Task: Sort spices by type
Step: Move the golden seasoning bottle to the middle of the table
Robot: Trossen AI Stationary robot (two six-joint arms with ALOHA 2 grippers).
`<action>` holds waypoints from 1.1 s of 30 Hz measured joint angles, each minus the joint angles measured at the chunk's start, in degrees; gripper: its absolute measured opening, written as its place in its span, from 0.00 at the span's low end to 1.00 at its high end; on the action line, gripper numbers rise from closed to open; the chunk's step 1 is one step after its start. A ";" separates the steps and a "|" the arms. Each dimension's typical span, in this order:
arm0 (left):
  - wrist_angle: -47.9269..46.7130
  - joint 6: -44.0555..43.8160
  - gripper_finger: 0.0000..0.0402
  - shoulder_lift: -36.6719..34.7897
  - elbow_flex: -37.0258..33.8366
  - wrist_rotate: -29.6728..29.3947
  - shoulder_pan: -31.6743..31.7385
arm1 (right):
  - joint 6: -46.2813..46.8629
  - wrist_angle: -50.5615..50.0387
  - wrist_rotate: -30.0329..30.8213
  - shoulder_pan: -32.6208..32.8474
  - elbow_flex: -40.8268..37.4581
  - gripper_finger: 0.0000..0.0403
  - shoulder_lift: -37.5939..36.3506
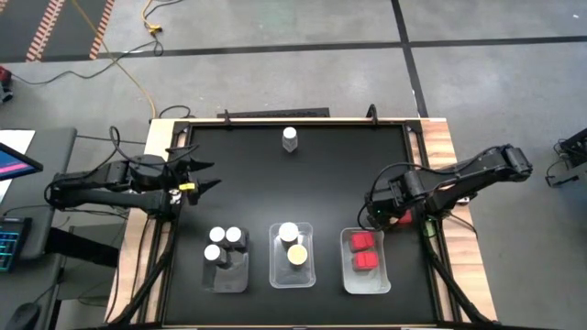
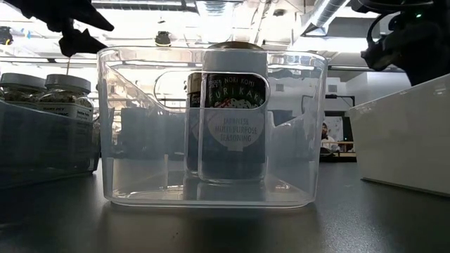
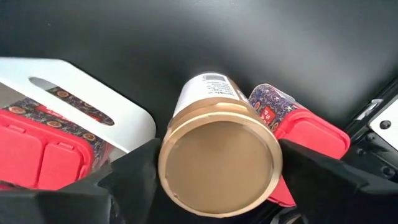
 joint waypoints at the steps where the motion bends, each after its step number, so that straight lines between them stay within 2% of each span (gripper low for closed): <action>1: 0.00 -0.27 0.82 0.00 0.00 0.00 0.00 | -0.47 0.00 0.00 0.00 0.00 0.85 0.00; 7: 0.00 -1.01 0.82 0.00 0.00 0.00 0.00 | -3.32 -0.04 0.00 -0.28 0.00 0.83 0.00; 14: -0.23 -1.01 0.82 0.00 0.00 0.00 0.00 | -7.04 0.42 0.28 -0.57 0.00 0.75 -0.02; 22: -0.37 -1.00 0.82 -0.01 0.00 0.00 -0.02 | -8.01 0.27 1.47 -0.72 0.10 0.77 -0.11; 33: -0.37 -0.99 0.82 0.00 0.00 -0.02 -0.02 | -14.73 1.16 4.81 -9.35 6.10 0.77 -0.01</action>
